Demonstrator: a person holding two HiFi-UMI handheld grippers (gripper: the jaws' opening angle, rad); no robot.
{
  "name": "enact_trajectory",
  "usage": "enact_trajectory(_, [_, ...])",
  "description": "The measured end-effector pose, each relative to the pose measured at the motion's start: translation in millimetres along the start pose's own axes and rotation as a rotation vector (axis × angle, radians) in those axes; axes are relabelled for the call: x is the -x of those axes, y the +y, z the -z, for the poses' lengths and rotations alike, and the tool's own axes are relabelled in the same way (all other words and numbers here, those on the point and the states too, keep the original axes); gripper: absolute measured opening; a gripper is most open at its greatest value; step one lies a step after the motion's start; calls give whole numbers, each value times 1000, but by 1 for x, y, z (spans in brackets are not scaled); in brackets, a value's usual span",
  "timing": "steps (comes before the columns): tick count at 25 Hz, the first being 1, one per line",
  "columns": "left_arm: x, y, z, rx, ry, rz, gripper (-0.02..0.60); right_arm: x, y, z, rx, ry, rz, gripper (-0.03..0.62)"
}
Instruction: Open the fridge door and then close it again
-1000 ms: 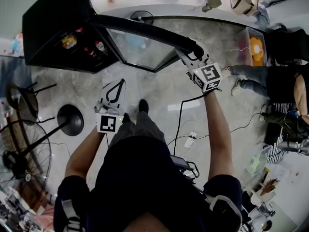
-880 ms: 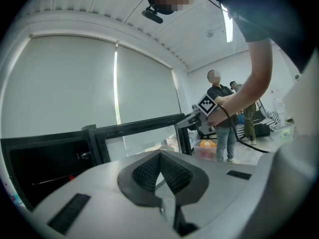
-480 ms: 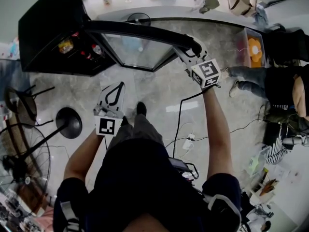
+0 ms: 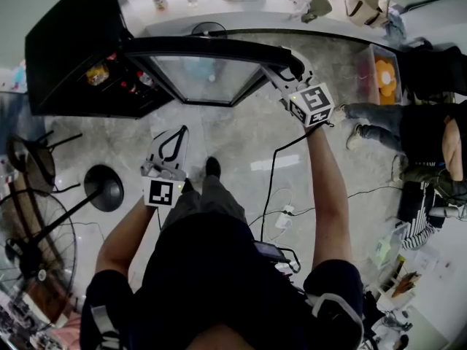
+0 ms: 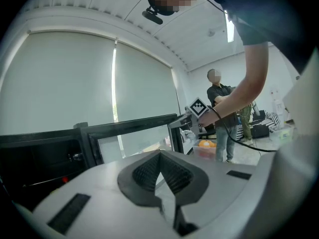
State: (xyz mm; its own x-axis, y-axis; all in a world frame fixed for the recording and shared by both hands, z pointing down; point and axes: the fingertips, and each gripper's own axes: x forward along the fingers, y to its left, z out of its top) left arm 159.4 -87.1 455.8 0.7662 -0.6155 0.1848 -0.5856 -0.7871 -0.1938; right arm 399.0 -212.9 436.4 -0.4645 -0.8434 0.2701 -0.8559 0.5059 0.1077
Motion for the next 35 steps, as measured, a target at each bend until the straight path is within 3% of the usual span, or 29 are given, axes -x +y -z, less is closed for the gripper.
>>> enact_trajectory(24, [-35,9,-6,-31,-4,12,21,-44,-53,-6,0,-25,-52,275])
enact_trajectory(35, [-42,12,-11,-36,-11,10,21,-54,-64,-9,-13,-50,-30,278])
